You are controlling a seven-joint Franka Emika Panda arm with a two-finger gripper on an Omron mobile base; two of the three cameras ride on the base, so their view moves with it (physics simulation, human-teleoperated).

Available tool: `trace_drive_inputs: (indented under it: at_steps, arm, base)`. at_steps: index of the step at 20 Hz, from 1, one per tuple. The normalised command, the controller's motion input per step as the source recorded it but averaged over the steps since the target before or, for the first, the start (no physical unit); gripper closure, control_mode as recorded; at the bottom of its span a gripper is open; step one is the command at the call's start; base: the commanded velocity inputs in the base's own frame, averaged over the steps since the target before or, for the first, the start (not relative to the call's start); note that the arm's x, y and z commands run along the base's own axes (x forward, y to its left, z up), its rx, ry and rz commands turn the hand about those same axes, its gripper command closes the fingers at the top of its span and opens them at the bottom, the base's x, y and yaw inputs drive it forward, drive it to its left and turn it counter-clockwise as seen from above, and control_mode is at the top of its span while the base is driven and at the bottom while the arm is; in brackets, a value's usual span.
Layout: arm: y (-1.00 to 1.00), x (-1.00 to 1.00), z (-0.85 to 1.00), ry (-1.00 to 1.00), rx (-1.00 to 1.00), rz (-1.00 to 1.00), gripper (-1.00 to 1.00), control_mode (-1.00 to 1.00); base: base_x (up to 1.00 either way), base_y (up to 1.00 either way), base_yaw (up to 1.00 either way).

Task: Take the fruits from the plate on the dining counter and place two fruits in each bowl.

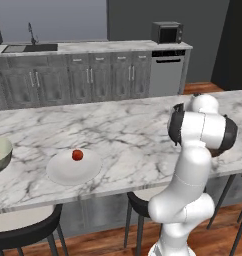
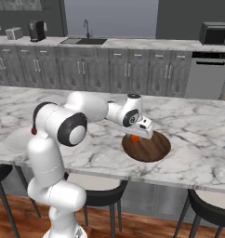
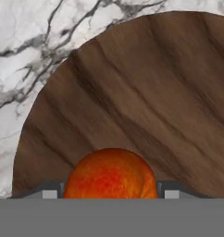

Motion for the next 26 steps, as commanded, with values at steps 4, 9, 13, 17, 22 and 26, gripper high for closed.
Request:
trace_drive_inputs:
  at_steps: [4,9,13,17,22,26]
  arm:
    - [-0.37,-0.09,-0.19,0.07,0.0,0.0,1.0,-1.0]
    - [-0.33,-0.02,-0.34,0.04,0.01,0.0,1.0,-1.0]
    - [-0.18,-0.03,-0.25,0.03,0.01,0.0,1.0,-1.0]
    - [-0.01,0.0,-0.07,0.04,0.0,0.0,-1.0,-1.0]
    - [0.0,0.0,0.0,0.0,0.0,0.0,-1.0,-1.0]
    - [0.0,-0.14,0.2,0.0,0.0,0.0,-1.0,-1.0]
  base:
    - [0.0,0.0,0.0]
    - [0.0,0.0,0.0]
    - [0.0,0.0,0.0]
    - [0.0,0.0,0.0]
    - [0.0,0.0,0.0]
    - [0.0,0.0,0.0]
